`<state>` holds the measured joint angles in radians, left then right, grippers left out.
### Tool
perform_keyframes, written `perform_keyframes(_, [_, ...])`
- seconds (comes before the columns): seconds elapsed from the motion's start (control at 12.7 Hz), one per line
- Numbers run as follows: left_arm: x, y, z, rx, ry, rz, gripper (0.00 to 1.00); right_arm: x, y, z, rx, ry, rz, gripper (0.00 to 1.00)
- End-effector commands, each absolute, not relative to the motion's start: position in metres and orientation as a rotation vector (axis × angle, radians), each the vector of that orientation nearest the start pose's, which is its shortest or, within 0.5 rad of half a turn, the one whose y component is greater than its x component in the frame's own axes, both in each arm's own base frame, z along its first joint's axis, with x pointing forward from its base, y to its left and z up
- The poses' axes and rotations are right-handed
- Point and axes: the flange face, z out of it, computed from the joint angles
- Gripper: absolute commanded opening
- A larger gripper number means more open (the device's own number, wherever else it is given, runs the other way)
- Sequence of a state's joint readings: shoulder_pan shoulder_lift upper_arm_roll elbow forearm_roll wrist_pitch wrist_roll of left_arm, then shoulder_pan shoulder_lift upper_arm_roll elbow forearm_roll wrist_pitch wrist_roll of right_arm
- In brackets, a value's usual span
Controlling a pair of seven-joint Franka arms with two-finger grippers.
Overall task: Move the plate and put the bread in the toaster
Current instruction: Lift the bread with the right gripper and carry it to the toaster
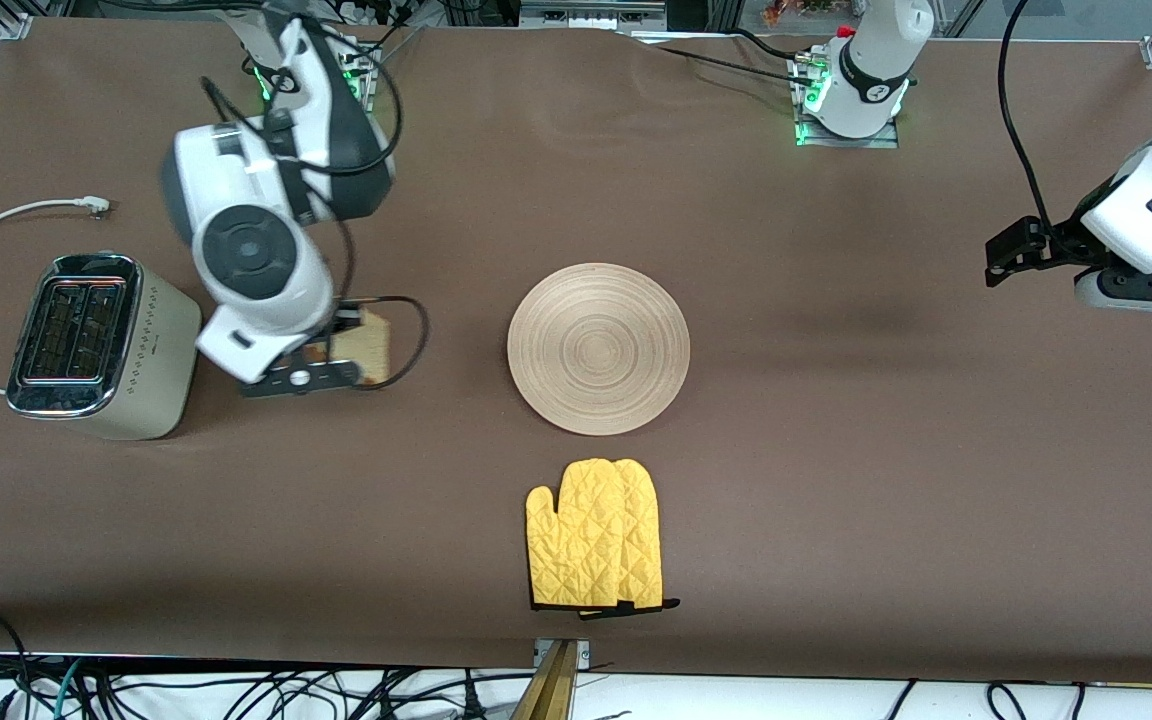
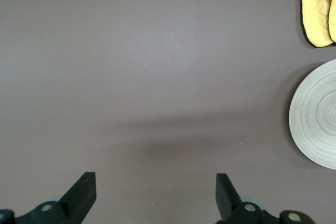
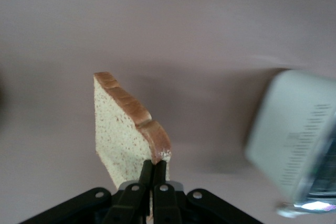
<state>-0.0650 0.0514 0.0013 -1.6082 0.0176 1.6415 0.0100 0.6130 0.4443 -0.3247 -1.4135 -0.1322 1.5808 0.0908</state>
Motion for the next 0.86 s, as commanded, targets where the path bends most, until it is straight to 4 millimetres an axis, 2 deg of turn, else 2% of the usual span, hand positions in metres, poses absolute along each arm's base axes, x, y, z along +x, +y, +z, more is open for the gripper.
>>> perform_keyframes(0.0, [0.571,-0.043,0.592,-3.126,0.148,0.004,1.0,0.629,0.14,0.474,-3.501,-0.589,0.437,0.0])
perform_keyframes(0.16, [0.571,-0.043,0.592,-3.126,0.148,0.004,1.0,0.634,0.087,0.5,-3.565,-0.565,0.518,0.0])
perform_keyframes(0.24, [0.571,-0.043,0.592,-3.126,0.148,0.004,1.0,0.634,0.058,0.506,-3.587,-0.543,0.59,0.0])
perform_keyframes(0.47, [0.57,-0.042,0.592,-3.126,0.145,0.021,1.0,0.633,0.011,0.52,-3.695,-0.493,0.723,0.0])
perform_keyframes(0.79, [0.57,-0.043,0.592,-3.126,0.148,0.021,1.0,0.639,-0.052,0.498,-3.717,-0.328,0.842,0.0])
